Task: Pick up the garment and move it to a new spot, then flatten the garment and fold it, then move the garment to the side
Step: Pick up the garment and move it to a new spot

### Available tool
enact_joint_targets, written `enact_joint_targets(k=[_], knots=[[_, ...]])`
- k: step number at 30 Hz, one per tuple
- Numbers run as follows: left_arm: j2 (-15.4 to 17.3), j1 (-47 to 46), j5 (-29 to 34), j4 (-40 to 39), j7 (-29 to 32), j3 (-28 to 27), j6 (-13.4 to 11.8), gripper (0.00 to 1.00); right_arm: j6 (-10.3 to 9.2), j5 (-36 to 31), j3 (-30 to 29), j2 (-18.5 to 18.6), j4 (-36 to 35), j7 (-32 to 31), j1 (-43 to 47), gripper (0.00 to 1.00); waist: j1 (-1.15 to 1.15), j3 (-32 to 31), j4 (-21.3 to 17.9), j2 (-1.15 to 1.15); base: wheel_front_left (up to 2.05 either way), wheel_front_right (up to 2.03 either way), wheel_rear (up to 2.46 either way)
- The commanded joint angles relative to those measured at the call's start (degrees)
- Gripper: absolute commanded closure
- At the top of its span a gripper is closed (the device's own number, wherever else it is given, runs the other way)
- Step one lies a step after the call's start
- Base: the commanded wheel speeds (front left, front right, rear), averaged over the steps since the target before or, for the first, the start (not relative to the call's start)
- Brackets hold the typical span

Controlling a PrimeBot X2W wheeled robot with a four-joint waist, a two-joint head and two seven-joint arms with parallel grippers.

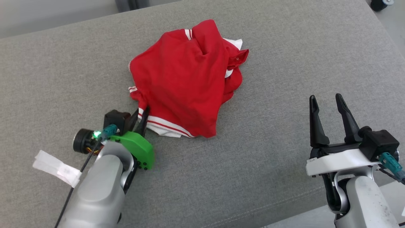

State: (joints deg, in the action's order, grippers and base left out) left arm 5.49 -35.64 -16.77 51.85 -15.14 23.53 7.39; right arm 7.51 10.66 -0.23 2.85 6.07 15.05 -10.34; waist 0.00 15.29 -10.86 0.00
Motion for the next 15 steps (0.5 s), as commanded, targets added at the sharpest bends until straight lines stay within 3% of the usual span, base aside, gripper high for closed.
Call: enact_joint_targets(k=[1,9,15], knots=[[0.9,-1.7,0.0,-1.4,0.0,-0.4,0.1,1.0,-0.04,0.5,0.0,0.1,-0.1,0.2,-0.2,0.0,0.0,-0.4,0.3,0.0,0.0,0.0,0.0],[0.8,-7.2,0.0,-11.7,0.0,-1.1,0.1,1.0,-0.04,1.6,0.4,0.1,0.4,0.2,0.5,0.0,0.0,-1.7,0.9,0.0,0.0,0.0,0.0],[-0.4,-16.1,-0.1,-16.9,0.0,2.0,0.1,1.0,-0.04,2.1,0.7,0.1,0.9,0.2,0.7,0.0,0.0,-2.2,0.6,0.0,0.0,0.0,0.0]])
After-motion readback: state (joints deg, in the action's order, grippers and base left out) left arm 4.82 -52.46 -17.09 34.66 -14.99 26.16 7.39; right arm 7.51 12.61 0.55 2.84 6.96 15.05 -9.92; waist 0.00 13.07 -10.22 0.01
